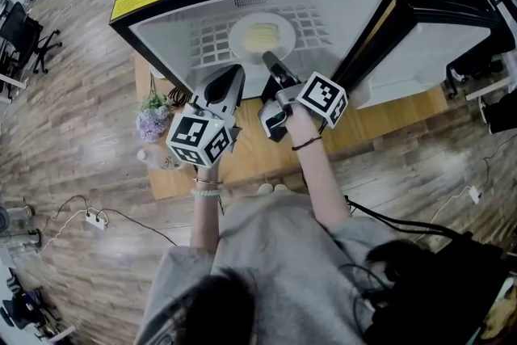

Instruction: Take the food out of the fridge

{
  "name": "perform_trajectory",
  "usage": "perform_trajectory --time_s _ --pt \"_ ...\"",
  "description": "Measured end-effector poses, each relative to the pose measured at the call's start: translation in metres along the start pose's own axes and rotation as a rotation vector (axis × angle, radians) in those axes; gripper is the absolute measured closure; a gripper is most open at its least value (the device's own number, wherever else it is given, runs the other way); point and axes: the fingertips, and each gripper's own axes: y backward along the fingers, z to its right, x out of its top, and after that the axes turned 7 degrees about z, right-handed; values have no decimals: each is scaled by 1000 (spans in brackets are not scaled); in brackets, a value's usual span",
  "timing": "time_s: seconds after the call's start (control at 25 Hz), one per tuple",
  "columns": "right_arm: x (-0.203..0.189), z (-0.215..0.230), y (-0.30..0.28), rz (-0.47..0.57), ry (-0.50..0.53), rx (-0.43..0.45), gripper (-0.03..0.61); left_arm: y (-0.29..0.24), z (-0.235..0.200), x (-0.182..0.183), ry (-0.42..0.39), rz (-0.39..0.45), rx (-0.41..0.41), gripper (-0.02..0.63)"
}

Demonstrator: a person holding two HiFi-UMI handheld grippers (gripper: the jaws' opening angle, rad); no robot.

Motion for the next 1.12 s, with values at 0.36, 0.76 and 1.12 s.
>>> perform_trajectory --time_s 0.36,0.76,1.12 --pt "1 3 -5 11 -163 -2 523 -4 -4 0 0 5 2 606" --pt "-1 3 12 16 -258 15 534 5 10 -2 -13 16 0 606" --pt "1 -15 1 -5 -284 51 534 -1 3 10 -20 23 -8 606"
